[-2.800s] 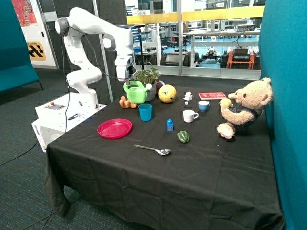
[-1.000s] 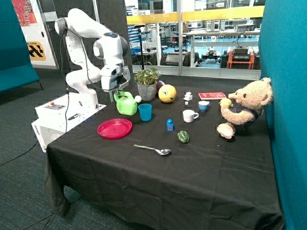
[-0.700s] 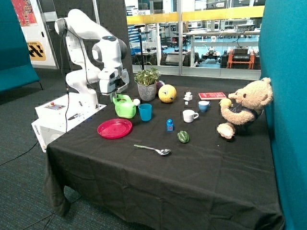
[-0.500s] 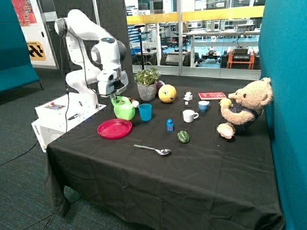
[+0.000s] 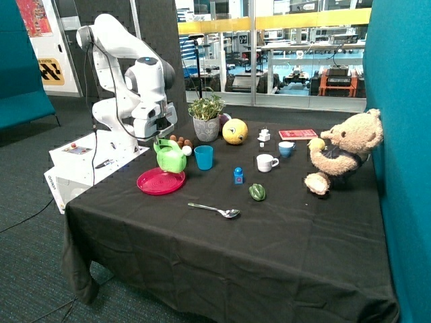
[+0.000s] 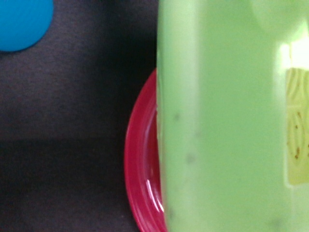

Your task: Water the pot plant and put the can on the plate

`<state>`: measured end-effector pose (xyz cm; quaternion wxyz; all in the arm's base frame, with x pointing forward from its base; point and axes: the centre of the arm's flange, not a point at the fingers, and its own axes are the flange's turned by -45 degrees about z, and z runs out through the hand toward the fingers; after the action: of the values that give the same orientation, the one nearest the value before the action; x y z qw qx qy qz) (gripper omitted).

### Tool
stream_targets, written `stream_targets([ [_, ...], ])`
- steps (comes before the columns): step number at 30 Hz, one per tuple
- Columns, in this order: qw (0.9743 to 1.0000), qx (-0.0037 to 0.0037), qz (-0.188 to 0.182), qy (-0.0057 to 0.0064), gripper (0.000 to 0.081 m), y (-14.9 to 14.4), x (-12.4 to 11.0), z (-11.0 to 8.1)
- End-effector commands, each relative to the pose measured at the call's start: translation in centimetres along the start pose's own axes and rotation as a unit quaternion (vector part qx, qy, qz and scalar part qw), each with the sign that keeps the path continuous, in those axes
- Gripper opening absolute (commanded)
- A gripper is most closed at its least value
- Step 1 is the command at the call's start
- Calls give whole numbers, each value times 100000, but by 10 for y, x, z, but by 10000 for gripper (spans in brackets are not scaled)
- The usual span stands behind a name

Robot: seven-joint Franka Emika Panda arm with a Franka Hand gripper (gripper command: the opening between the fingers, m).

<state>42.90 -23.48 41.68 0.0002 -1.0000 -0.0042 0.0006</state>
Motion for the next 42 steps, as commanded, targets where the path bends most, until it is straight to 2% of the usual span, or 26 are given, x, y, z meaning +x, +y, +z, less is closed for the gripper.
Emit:
stream_targets([
  [1, 100000, -23, 207, 56, 0, 8, -7, 8],
  [13, 100000, -23, -41, 56, 0, 6, -25, 15],
  [23, 99999, -23, 380, 56, 0, 8, -40, 29],
  [42, 99993, -24, -1176, 56, 0, -2, -29, 37],
])
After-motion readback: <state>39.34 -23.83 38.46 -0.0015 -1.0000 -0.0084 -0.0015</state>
